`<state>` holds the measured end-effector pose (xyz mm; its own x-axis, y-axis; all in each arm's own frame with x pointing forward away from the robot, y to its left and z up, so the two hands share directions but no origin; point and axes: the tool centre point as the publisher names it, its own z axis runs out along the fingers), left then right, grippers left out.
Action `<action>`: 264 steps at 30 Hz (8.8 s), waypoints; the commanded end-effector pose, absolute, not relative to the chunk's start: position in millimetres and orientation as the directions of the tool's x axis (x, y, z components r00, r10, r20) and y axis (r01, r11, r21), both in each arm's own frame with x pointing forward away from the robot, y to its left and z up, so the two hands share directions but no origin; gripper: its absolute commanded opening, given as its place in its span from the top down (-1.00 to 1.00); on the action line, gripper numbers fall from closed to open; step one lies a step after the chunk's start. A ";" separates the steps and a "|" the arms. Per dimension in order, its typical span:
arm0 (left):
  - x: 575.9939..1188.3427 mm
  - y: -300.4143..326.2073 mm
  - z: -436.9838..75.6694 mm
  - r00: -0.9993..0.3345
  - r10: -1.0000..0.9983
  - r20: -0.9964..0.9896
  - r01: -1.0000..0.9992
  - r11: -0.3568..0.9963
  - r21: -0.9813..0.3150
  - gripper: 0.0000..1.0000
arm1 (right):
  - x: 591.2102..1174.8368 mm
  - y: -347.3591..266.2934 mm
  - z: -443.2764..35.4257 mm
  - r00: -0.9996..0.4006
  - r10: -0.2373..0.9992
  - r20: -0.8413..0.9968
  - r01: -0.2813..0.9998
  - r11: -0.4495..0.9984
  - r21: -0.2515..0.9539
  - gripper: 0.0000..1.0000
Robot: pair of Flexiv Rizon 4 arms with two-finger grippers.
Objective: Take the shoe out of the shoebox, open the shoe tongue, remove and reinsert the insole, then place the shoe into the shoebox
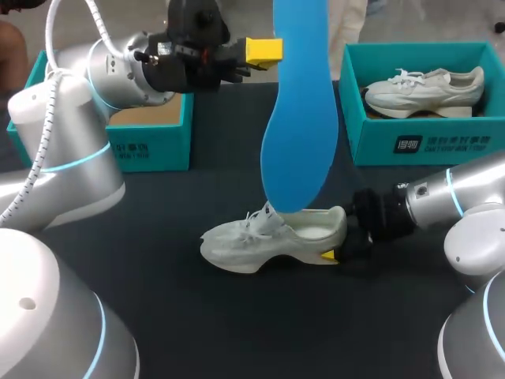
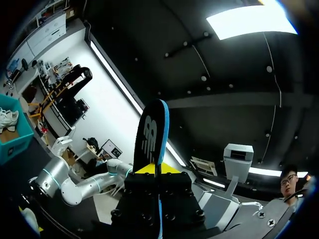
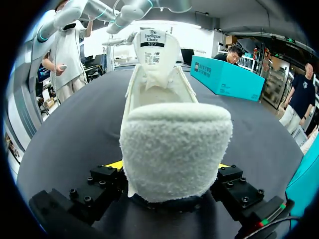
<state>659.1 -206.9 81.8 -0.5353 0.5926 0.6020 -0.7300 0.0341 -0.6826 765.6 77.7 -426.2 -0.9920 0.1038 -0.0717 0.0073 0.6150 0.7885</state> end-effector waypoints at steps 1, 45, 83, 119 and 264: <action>653.7 -207.5 77.5 -0.537 0.597 0.596 -0.733 0.019 -0.680 1.00 | 764.9 79.2 -429.6 -0.992 0.105 -0.073 0.007 0.617 0.787 1.00; 646.9 -206.0 61.6 -0.548 0.585 0.598 -0.733 0.010 -0.681 1.00 | 764.9 79.2 -429.6 -0.992 0.105 -0.073 0.007 0.617 0.787 -1.00; 646.9 -206.0 61.6 -0.548 0.585 0.598 -0.733 0.010 -0.681 1.00 | 750.0 68.4 -367.1 -0.985 0.163 -0.062 0.115 0.875 0.470 -1.00; 646.9 -206.0 61.6 -0.548 0.585 0.598 -0.733 0.010 -0.681 1.00 | 744.1 69.4 -315.1 -0.975 0.218 -0.043 0.210 0.968 0.137 -1.00; 646.9 -206.0 61.6 -0.548 0.585 0.598 -0.733 0.010 -0.681 1.00 | 794.5 124.3 -373.9 -0.995 0.084 -0.056 0.079 0.993 0.086 -0.57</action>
